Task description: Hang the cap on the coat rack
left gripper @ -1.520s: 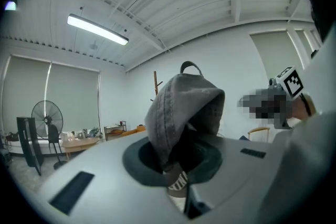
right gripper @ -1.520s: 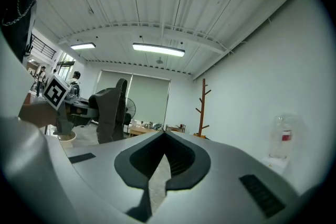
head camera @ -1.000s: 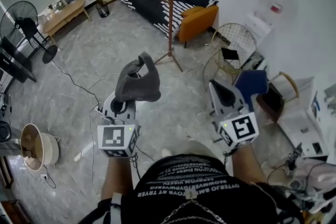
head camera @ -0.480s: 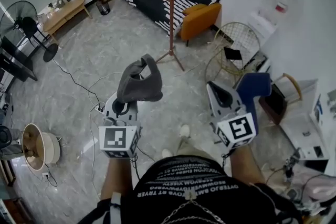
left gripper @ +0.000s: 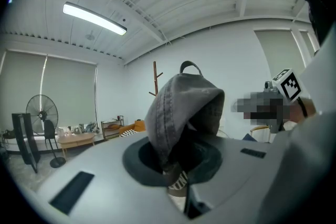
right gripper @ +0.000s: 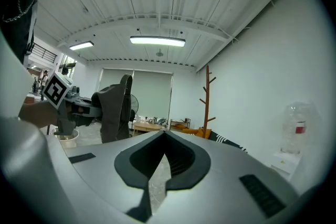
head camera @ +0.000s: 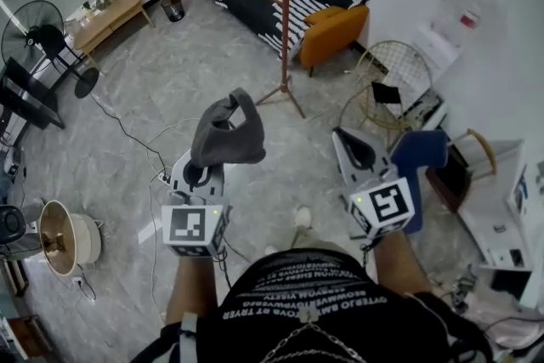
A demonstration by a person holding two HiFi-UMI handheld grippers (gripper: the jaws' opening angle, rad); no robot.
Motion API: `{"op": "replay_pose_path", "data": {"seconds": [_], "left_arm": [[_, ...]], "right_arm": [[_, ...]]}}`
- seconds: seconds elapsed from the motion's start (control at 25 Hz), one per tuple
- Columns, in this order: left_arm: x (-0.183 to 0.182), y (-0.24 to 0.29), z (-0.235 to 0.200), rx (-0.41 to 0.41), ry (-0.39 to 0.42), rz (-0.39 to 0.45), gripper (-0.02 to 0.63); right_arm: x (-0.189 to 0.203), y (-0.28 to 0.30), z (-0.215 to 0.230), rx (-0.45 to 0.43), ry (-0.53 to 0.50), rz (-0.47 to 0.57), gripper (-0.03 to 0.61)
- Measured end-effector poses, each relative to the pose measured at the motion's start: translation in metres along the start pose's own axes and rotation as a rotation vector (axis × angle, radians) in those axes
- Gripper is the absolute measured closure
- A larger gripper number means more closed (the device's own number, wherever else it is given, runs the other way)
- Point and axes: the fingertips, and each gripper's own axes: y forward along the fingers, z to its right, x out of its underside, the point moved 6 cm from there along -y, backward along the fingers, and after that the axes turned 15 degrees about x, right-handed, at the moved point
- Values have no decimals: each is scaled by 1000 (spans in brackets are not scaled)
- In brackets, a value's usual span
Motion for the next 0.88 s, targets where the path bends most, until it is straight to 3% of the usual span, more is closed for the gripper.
{"op": "replay_pose_path", "data": {"seconds": [0.68,0.88], "left_arm": [[-5,70,-28,38,3,-27,597],[-11,105,-18,17,-17,-1,597]], "right_arm": [[4,69,22,-36,8,-24,575],[5,83,53,-52,10,-6,575]]}}
